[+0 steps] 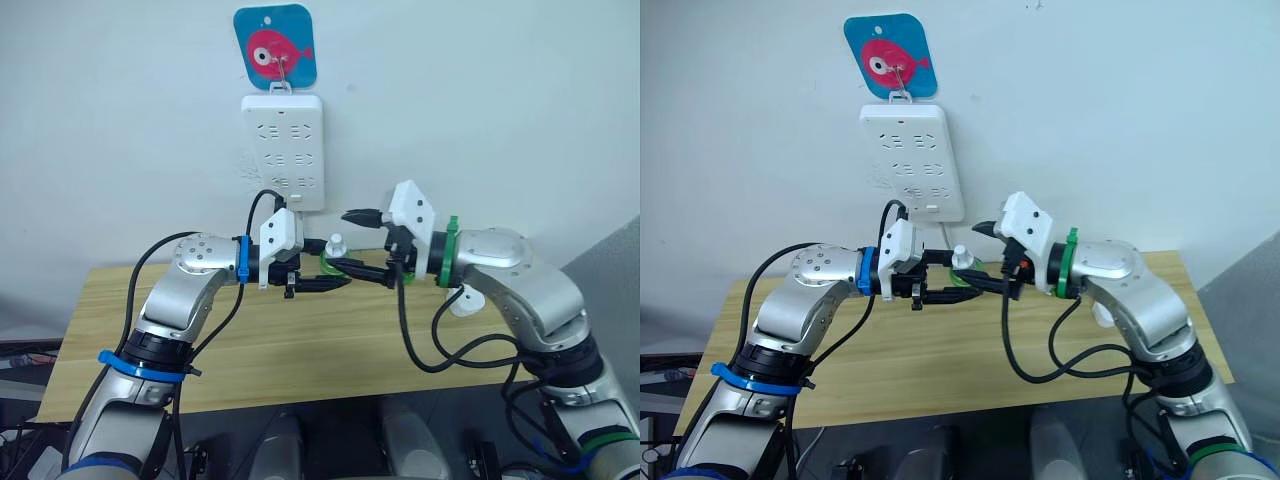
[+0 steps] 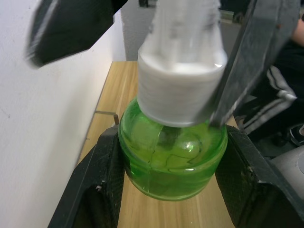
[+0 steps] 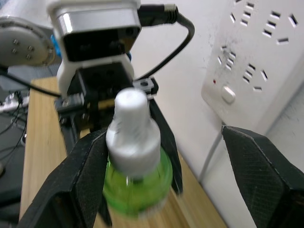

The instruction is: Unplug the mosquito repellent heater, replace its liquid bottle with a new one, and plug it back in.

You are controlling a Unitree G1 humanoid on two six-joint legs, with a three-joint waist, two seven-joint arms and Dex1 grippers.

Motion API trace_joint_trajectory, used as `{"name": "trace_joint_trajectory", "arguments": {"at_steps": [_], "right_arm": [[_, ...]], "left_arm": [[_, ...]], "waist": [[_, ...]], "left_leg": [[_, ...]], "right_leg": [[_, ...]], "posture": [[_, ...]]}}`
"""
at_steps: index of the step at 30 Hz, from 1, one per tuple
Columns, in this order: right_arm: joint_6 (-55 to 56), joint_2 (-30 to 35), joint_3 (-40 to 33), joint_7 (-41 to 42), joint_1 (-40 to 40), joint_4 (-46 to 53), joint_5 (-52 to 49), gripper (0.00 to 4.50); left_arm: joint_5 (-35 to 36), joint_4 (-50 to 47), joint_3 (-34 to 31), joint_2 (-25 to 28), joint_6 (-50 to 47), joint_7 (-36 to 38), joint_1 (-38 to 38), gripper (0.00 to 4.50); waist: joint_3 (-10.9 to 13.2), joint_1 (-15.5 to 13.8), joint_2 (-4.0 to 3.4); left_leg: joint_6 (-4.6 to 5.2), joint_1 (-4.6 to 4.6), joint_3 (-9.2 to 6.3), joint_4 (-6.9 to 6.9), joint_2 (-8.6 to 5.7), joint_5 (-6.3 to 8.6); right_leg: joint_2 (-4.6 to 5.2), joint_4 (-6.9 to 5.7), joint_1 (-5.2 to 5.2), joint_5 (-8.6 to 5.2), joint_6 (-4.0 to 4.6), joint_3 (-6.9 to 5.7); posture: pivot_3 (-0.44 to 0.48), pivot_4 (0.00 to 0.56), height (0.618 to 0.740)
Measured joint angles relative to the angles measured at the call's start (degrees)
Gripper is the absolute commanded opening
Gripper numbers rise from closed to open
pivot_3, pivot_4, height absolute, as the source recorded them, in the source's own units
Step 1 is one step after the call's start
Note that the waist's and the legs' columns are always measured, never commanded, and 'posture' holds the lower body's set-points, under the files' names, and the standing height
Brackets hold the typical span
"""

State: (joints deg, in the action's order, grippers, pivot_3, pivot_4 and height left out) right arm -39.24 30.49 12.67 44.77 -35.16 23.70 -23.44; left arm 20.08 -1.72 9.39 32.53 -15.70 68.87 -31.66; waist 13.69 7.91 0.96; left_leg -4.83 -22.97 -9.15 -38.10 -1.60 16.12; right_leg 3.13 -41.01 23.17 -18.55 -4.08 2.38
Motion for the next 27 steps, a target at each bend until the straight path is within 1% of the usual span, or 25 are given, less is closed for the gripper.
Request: {"name": "trace_joint_trajectory", "arguments": {"at_steps": [4, 8, 10, 13, 17, 20, 22, 25, 27], "right_arm": [[-0.6, 5.7, -3.3, 2.0, 1.4, -0.4, -0.7, 3.84], [-1.8, 9.0, -4.7, 5.9, 2.5, 0.8, -3.2, 3.84], [-2.8, 9.4, -4.7, 7.5, 2.6, 2.0, -5.2, 3.84], [-4.0, 5.7, -4.3, 6.6, 1.8, 3.9, -7.2, 3.84], [-4.6, -1.2, -2.0, 1.9, -0.1, 4.2, -7.0, 3.84], [-5.1, -3.8, -0.9, 0.0, -1.5, 3.4, -6.9, 3.84], [-5.1, -4.3, -0.4, -0.3, -1.9, 2.9, -6.9, 3.84], [-5.2, -4.5, -0.3, -0.3, -1.9, 2.1, -7.1, 3.24], [-5.2, -4.4, -0.3, 0.2, -1.9, 1.7, -7.2, 2.57]], "left_arm": [[0.0, 0.0, 0.0, 0.2, 0.0, 0.5, 0.3, 2.30], [0.0, 0.0, 0.0, 0.2, 0.1, 0.5, 0.3, 2.30], [0.0, 0.0, 0.0, 0.4, 0.1, 0.5, 0.3, 2.30], [0.1, -0.1, 0.0, 0.5, 0.0, 0.5, 0.3, 2.30], [0.1, -0.1, 0.0, 0.6, 0.0, 0.6, 0.5, 2.30], [0.1, -0.1, 0.0, 0.8, -0.1, 0.6, 0.6, 2.30], [0.1, -0.1, 0.0, 0.8, -0.1, 0.6, 0.6, 2.30], [0.1, -0.1, 0.0, 0.9, -0.1, 0.6, 0.6, 2.30], [0.1, -0.2, 0.0, 0.9, -0.1, 0.6, 0.6, 2.30]], "waist": [[0.0, 0.0, 0.00], [0.0, 0.0, 0.01], [0.0, 0.0, 0.01], [0.0, 0.2, 0.02], [0.0, 0.2, 0.02], [0.0, 0.0, 0.02], [0.0, -0.1, 0.02], [0.0, 0.0, 0.02], [0.0, 0.0, 0.02]], "left_leg": [[0.00, -0.01, 0.03, 0.00, -0.02, 0.00], [0.01, -0.01, 0.04, 0.01, 0.01, 0.01], [0.01, -0.01, 0.04, 0.01, 0.02, 0.01], [0.01, 0.01, 0.05, 0.00, 0.07, 0.01], [0.01, 0.01, 0.02, -0.01, 0.06, 0.00], [0.00, 0.00, -0.01, -0.01, 0.05, 0.00], [0.00, 0.00, -0.03, -0.02, 0.06, 0.00], [0.00, 0.01, -0.02, -0.01, 0.04, 0.00], [0.00, 0.01, -0.02, 0.00, 0.03, 0.00]], "right_leg": [[0.00, 0.00, 0.00, 0.00, 0.00, 0.02], [-0.02, 0.00, 0.00, 0.00, 0.00, 0.01], [-0.02, 0.00, 0.00, 0.00, 0.00, 0.01], [-0.05, -0.02, 0.00, 0.00, 0.00, 0.01], [-0.04, -0.03, 0.00, 0.00, 0.00, 0.01], [-0.01, -0.02, 0.00, 0.00, 0.00, 0.01], [0.01, -0.01, -0.01, 0.00, 0.00, 0.00], [0.01, 0.00, -0.01, 0.00, 0.00, 0.00], [-0.01, -0.01, -0.01, 0.00, 0.00, -0.01]], "posture": [[-0.108, 0.183, 0.740], [-0.106, 0.183, 0.740], [-0.103, 0.183, 0.740], [-0.104, 0.184, 0.740], [-0.101, 0.183, 0.740], [-0.095, 0.182, 0.740], [-0.093, 0.182, 0.740], [-0.089, 0.181, 0.740], [-0.088, 0.180, 0.740]]}}
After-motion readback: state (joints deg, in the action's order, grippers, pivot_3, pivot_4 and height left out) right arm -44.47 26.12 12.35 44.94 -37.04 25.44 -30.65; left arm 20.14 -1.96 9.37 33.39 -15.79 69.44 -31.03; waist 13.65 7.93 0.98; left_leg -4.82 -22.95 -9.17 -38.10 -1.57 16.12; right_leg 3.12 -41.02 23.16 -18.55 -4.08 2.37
